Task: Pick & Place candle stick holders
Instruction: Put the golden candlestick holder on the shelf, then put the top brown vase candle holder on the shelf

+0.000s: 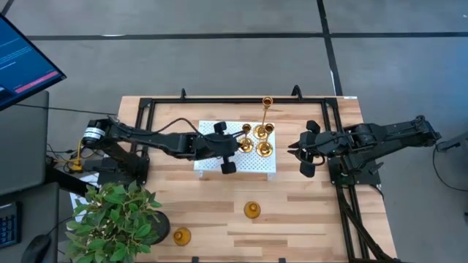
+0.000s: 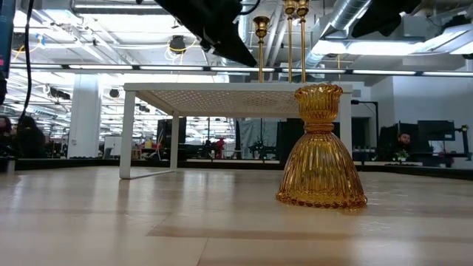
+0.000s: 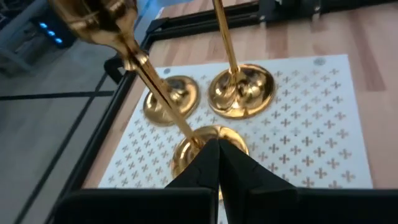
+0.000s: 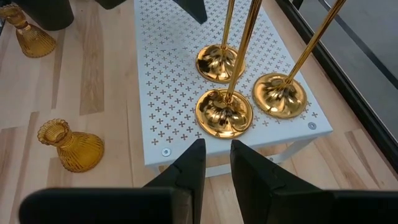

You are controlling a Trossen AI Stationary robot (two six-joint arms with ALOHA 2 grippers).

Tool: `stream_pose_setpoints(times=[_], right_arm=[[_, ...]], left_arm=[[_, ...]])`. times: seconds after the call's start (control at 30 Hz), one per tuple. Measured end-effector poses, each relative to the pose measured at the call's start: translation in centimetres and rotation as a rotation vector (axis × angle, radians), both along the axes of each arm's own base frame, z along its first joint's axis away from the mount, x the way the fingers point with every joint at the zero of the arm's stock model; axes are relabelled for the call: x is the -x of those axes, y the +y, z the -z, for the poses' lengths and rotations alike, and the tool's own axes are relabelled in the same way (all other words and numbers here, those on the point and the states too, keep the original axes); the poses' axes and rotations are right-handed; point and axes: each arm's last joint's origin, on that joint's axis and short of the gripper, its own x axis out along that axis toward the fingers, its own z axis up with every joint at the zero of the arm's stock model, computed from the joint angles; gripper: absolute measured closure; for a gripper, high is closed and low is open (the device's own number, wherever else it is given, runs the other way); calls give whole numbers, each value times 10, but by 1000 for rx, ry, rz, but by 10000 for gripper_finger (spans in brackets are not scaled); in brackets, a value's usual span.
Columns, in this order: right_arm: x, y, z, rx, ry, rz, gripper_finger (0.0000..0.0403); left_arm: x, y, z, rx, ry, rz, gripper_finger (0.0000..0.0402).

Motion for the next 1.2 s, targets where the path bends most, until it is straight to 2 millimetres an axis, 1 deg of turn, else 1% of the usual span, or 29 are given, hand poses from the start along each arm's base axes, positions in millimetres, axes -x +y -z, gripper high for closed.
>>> stream_pose_setpoints(times=[0.27,0.47,0.77,1.1,1.2], right_arm=[[0,0,0,0,0,0,337],[0,0,0,0,0,0,337],[0,0,0,0,0,0,337],[0,0,0,0,0,0,337],[0,0,0,0,0,0,337]], left_arm=[[-1,9,0,8,-15,-10,400],[-5,15,-4,12,-75,4,400],[-5,25,-5,17,-88,-12,400],[-7,24,-8,17,-114,41,399],[-7,20,-8,18,-112,52,399]])
